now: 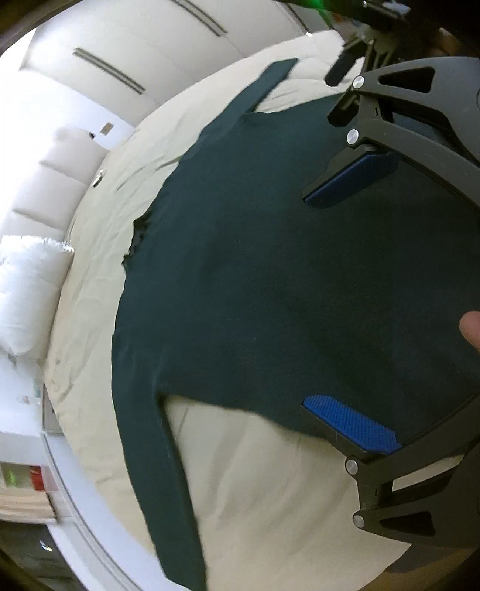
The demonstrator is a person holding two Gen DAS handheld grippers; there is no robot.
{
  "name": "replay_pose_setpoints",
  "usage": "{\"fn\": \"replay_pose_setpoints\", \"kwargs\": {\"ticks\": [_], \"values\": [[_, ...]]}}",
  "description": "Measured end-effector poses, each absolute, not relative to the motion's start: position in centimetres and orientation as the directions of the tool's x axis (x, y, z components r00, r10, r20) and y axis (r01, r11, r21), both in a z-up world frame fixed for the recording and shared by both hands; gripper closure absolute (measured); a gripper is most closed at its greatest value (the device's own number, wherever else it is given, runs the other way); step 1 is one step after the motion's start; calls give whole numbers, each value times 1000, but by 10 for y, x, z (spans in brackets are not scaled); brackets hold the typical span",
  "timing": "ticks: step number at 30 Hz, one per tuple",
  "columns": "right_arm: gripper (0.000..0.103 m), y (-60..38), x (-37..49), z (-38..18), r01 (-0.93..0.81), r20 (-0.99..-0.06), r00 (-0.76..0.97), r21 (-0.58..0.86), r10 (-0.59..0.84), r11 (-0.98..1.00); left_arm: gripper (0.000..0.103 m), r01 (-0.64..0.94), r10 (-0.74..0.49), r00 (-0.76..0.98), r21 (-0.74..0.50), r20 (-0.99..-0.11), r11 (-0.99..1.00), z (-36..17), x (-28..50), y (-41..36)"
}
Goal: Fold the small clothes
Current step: 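Grasp the sweater sleeve with the left gripper and fold it across the body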
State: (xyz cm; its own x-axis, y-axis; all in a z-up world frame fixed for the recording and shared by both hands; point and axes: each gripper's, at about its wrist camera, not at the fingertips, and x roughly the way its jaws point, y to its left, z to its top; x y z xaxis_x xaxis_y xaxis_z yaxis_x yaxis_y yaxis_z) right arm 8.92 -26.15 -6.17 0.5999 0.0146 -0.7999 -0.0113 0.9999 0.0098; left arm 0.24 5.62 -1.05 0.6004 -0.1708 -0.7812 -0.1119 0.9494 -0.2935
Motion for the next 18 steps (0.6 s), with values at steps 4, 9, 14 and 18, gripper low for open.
{"fn": "replay_pose_setpoints", "kwargs": {"ticks": [4, 9, 14, 18], "values": [[0, -255, 95, -58, -26, -797, 604, 5, 20, 1000, 0, -188, -173, 660, -383, -731, 904, -8, 0, 92], [0, -239, 104, -53, -58, -796, 604, 3, 37, 998, 0, -291, -200, 655, -488, -729, 823, -14, 2, 162], [0, -226, 112, -50, -84, -797, 602, -1, 50, 996, 0, -391, -137, 796, -674, -589, 627, -20, -8, 275], [0, -213, 122, -50, -101, -801, 594, 20, 76, 995, 6, -404, -141, 857, -815, -496, 415, -50, -8, 351]]}}
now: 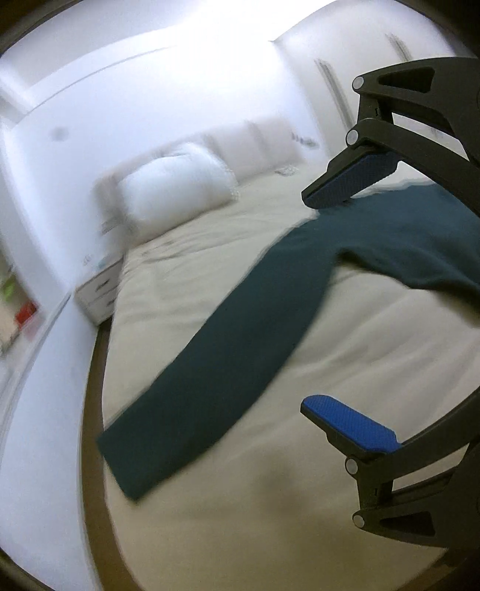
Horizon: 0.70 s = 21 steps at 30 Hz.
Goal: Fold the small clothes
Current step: 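Grasp the sweater sleeve with the left gripper and fold it across the body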
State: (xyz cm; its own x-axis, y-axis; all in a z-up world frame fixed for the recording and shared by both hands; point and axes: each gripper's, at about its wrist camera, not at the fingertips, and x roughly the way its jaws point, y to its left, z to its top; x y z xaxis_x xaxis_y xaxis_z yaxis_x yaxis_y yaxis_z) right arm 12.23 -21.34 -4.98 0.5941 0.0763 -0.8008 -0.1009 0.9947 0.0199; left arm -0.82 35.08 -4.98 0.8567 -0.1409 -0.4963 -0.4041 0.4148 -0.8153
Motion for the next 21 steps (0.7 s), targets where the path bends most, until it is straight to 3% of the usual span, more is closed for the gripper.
{"fn": "replay_pose_setpoints", "kwargs": {"ticks": [4, 14, 16, 19, 20, 21], "values": [[0, -200, 131, -50, -121, -804, 587, 22, 90, 992, 16, -422, -111, 882, -872, -458, 247, -77, -8, 397], [0, -179, 151, -56, -155, -816, 568, 21, 107, 988, 18, -420, -75, 905, -907, -420, 5, -116, 14, 441], [0, -180, 152, -58, -155, -818, 564, 29, 112, 988, 24, -429, -53, 902, -903, -428, -4, -120, 23, 448], [0, -184, 153, -58, -147, -818, 561, 50, 126, 988, 60, -462, -41, 886, -887, -462, 0, -133, 34, 456], [0, -186, 153, -58, -144, -816, 563, 57, 129, 988, 77, -475, -44, 879, -880, -475, 7, -136, 36, 455], [0, -188, 154, -58, -141, -816, 564, 60, 130, 988, 81, -500, -40, 865, -866, -501, 20, -139, 42, 457]]}}
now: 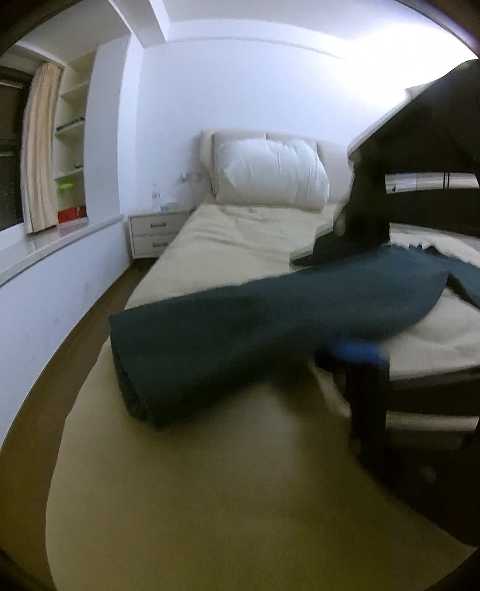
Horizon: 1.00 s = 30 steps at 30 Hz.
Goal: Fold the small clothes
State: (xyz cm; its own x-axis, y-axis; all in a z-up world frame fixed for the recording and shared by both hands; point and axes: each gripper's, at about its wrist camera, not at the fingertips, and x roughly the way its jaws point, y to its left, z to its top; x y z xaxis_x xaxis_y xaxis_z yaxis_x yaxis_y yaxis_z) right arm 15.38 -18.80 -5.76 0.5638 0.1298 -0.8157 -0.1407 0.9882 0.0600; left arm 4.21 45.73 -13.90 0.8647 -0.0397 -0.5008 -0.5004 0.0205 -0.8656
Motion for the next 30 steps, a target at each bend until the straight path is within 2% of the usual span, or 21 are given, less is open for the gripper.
{"fn": "replay_pose_setpoints", "kwargs": {"ticks": [1, 2, 3, 8, 11, 15, 17, 19, 21, 23, 26, 30], "values": [[0, -191, 155, -58, -136, -814, 565, 68, 134, 988, 84, -517, -32, 855, -855, -518, 35, -139, 46, 457], [0, -193, 156, -58, -132, -813, 566, 76, 138, 988, 92, -528, -27, 848, -848, -530, 51, -139, 49, 457], [1, -198, 158, -58, -126, -812, 566, 88, 144, 988, 94, -540, -20, 840, -838, -542, 79, -136, 56, 455], [6, -221, 166, -63, -92, -811, 555, 161, 184, 983, 98, -535, -5, 820, -770, -572, 347, -88, 113, 419], [7, -238, 175, -66, -60, -810, 551, 200, 200, 978, 98, -472, -29, 812, -686, -583, 554, -53, 161, 368], [7, -264, 191, -67, -24, -800, 554, 262, 231, 965, 98, -254, -48, 782, -389, -621, 886, -18, 219, 234], [7, -277, 204, -67, -12, -787, 553, 320, 273, 947, 98, -101, -23, 754, -151, -656, 983, -29, 236, 151], [7, -288, 218, -67, -8, -769, 551, 383, 323, 924, 98, -6, 11, 726, 9, -687, 1000, -54, 242, 96], [10, -296, 234, -70, -9, -753, 529, 457, 392, 890, 98, 58, 38, 700, 109, -713, 992, -86, 244, 64], [12, -301, 252, -77, -17, -725, 493, 545, 481, 838, 98, 70, 60, 683, 147, -728, 987, -106, 235, 50], [13, -296, 280, -87, -38, -669, 431, 657, 605, 753, 98, 68, 72, 686, 162, -724, 984, -106, 232, 42], [16, -264, 319, -93, -87, -584, 335, 762, 739, 641, 98, 101, 106, 705, 247, -701, 964, -107, 225, 28]]}}
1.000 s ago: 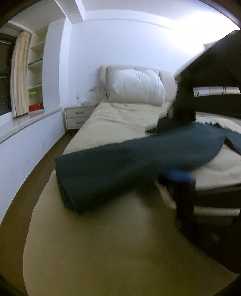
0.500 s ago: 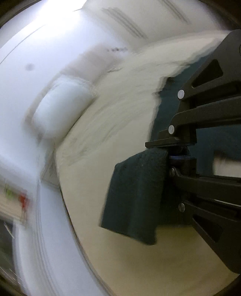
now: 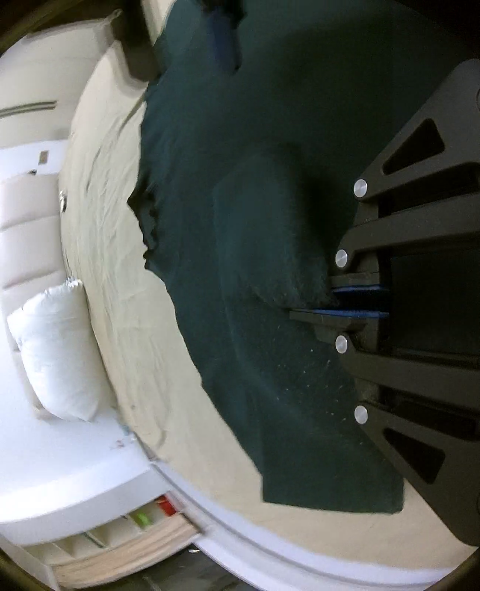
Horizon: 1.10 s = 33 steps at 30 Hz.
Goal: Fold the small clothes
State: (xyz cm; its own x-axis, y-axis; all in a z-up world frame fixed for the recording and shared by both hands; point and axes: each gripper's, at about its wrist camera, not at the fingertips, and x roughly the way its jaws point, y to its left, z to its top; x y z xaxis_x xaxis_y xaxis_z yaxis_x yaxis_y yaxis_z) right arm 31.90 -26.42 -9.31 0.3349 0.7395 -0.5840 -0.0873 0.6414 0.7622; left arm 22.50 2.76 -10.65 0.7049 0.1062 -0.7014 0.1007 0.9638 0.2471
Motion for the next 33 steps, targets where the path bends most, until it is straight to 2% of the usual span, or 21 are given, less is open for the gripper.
{"fn": "replay_pose_setpoints", "kwargs": {"ticks": [2, 5, 7, 9, 11, 14, 15, 16, 18, 22, 25, 27, 29, 33], "values": [[16, -245, 334, -97, -111, -544, 265, 803, 796, 586, 98, 104, 97, 706, 238, -702, 966, -109, 223, 23], [18, -223, 347, -108, -65, -614, 221, 766, 758, 639, 98, 82, 62, 687, 162, -724, 983, -114, 229, 38], [24, -211, 349, -117, -27, -652, 183, 745, 736, 666, 98, 65, 43, 684, 120, -728, 991, -113, 233, 44], [25, -204, 349, -121, -5, -642, 169, 758, 748, 652, 98, 56, 26, 688, 88, -725, 995, -107, 225, 47], [34, -194, 350, -121, -3, -605, 153, 791, 781, 612, 98, 52, 13, 696, 68, -717, 996, -104, 223, 50], [54, -177, 357, -126, -20, -573, 98, 817, 814, 577, 97, 42, -1, 703, 40, -711, 998, -99, 211, 57], [72, -171, 358, -128, -36, -577, 86, 813, 812, 581, 97, 40, -9, 703, 27, -711, 999, -98, 211, 59], [85, -164, 360, -130, -47, -589, 76, 804, 805, 593, 97, 39, -20, 704, 10, -710, 999, -97, 211, 62], [91, -160, 362, -132, -63, -594, 74, 799, 801, 599, 97, 42, -47, 698, -25, -715, 999, -94, 204, 67], [94, -176, 362, -116, -137, -633, 137, 750, 762, 648, 92, 88, -178, 684, -163, -708, 983, -80, 179, 79], [94, -202, 363, -110, -146, -651, 173, 726, 739, 672, 90, 118, -283, 714, -289, -640, 950, -60, 157, 95], [94, -222, 362, -105, -144, -681, 219, 685, 698, 714, 90, 60, -242, 754, -302, -610, 951, -48, 147, 113], [95, -248, 365, -102, -112, -693, 260, 671, 673, 733, 90, -25, -213, 788, -376, -578, 926, -37, 144, 147], [95, -288, 368, -98, -84, -747, 322, 590, 582, 803, 90, -174, -112, 818, -428, -564, 887, -20, 147, 202]]}}
